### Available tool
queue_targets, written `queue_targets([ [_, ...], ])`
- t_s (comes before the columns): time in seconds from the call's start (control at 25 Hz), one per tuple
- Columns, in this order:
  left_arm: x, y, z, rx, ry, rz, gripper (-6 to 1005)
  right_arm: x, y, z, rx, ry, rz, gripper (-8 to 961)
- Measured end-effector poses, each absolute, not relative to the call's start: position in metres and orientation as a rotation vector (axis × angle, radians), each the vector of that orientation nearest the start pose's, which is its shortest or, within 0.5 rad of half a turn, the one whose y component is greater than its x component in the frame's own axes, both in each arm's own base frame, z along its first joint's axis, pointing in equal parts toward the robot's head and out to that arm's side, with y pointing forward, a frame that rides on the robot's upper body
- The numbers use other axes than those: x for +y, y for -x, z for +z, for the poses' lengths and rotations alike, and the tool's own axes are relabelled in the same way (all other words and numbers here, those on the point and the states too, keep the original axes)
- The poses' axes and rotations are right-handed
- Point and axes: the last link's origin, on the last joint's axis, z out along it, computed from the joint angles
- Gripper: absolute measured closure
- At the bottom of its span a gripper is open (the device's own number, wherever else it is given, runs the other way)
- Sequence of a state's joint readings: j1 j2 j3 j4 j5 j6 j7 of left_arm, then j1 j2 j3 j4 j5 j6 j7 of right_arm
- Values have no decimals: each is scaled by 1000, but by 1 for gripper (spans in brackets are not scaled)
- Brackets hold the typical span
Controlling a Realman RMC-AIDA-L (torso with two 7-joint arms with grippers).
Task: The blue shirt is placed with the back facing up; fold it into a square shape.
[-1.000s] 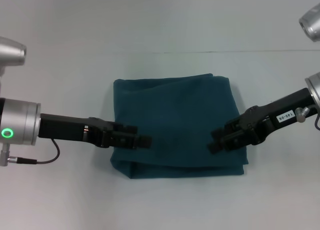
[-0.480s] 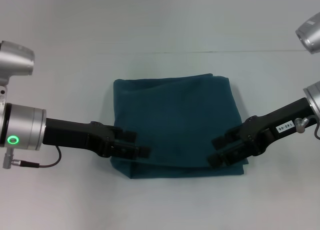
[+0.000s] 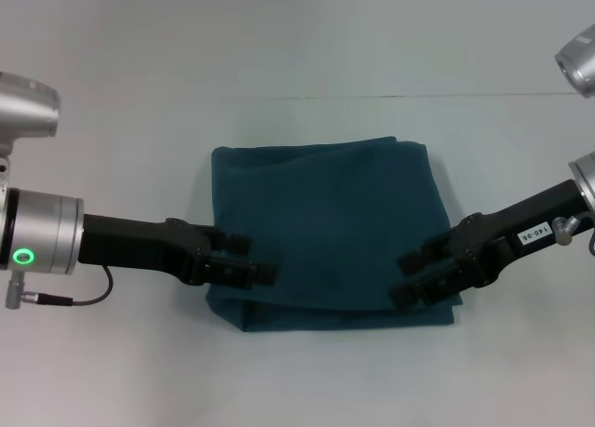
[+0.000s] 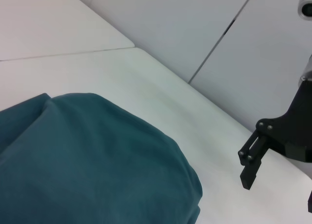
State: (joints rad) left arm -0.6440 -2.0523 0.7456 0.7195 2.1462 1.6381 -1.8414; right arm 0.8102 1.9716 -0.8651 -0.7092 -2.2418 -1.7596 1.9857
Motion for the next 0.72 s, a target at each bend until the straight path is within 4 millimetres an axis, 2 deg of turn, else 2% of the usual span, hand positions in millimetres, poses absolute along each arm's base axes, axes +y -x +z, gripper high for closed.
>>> queue_targets([
  [0.36, 347, 231, 5, -1028, 2868, -536, 143, 364, -194, 18, 1019, 3072, 179, 165],
  [0.48, 342, 230, -1, -939, 2896, -540, 145, 365, -195, 19, 1023, 3065, 188, 165],
  [0.72, 343, 229, -10, -917, 2913, -484, 147, 366, -195, 20, 1023, 3057, 197, 166],
])
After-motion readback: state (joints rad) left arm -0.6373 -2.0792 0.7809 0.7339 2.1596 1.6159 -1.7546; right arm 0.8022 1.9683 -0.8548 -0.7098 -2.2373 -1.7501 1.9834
